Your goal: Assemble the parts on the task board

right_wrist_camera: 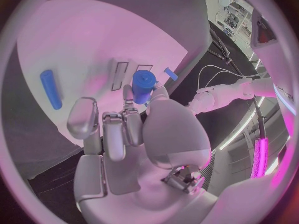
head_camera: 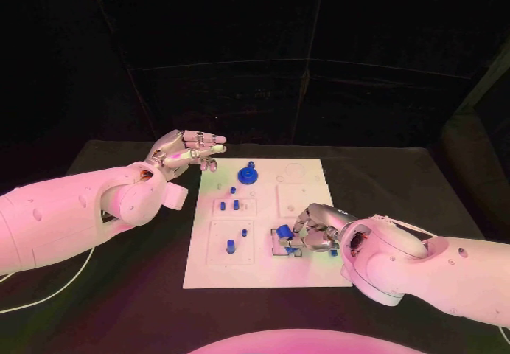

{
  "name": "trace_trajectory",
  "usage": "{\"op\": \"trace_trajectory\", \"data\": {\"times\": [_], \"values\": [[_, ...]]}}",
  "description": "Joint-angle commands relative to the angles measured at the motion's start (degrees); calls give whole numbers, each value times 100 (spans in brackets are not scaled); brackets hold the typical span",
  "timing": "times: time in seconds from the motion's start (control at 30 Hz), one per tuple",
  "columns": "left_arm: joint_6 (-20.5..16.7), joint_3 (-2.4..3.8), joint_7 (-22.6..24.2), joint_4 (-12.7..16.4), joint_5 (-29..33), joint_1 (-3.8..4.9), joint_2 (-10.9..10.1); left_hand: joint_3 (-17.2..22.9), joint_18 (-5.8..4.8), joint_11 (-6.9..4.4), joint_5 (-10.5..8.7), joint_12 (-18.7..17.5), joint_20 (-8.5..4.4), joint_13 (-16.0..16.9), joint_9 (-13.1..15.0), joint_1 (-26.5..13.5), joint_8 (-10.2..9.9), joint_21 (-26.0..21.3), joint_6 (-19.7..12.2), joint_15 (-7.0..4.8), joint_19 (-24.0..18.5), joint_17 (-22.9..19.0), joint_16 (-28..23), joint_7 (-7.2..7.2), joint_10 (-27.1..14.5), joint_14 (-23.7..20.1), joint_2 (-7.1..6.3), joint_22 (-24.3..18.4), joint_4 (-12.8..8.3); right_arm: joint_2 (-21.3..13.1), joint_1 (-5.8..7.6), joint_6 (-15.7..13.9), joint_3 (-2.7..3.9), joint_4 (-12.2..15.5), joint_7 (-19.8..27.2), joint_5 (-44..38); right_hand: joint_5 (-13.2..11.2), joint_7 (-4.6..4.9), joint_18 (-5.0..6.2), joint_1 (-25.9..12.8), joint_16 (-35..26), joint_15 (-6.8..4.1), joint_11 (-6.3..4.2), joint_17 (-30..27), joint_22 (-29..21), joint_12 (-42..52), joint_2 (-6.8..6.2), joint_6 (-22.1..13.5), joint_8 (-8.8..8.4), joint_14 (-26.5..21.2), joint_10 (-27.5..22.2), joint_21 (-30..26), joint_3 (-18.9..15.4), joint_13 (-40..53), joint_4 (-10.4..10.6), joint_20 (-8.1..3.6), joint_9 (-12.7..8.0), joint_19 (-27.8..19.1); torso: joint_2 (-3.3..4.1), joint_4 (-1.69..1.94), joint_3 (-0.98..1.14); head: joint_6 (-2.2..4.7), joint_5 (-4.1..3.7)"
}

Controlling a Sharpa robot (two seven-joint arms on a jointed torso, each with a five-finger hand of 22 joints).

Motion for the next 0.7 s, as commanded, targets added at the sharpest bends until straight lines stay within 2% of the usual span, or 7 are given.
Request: {"op": "trace_trajectory", "data": {"times": [0.03,0.57,0.67,0.7], "values": [[45,4,30,16,13,6,0,-38,76,-9,-20,-1,23,-9,-5,-43,-37,-30,-34,1,-18,-4,-19,16,-48,-37,-3,-6,6,40,7,182,3,-15,-135,59,-26,-143,-84,-49,8,-31,-43,1182,0,-30,31,191,29,530,30,-20,-38,482,-3,-46,20,-5,0,-12,2,-12,8],[55,4,23,24,13,6,-1,-38,76,-9,-20,-1,23,-9,-5,-43,-37,-30,-34,1,-18,-4,-19,16,-48,-37,-3,-6,6,233,7,174,4,-180,-201,7,-101,-164,-83,-111,6,-52,-63,1178,-6,-83,38,224,42,529,18,-26,-109,445,2,-66,50,-7,-3,-3,0,-13,16],[55,4,22,25,13,6,-2,-38,76,-9,-20,-1,23,-9,-5,-43,-37,-30,-34,1,-18,-4,-19,16,-48,-37,-3,-6,6,266,7,154,4,-211,-212,-5,-443,-174,-84,-268,5,-62,-73,1176,-8,-111,64,234,44,529,18,-31,-215,430,-1,-80,79,-7,-3,-5,0,-17,20],[55,4,21,25,13,6,-3,-38,76,-9,-20,-1,23,-9,-5,-43,-37,-30,-34,1,-18,-4,-19,16,-48,-37,-3,-6,6,277,7,143,4,-223,-218,-15,-664,-178,-85,-351,3,-66,-74,1173,-9,-124,79,235,44,528,16,-33,-266,423,-10,-84,91,-6,-3,-4,0,-16,17]]}}
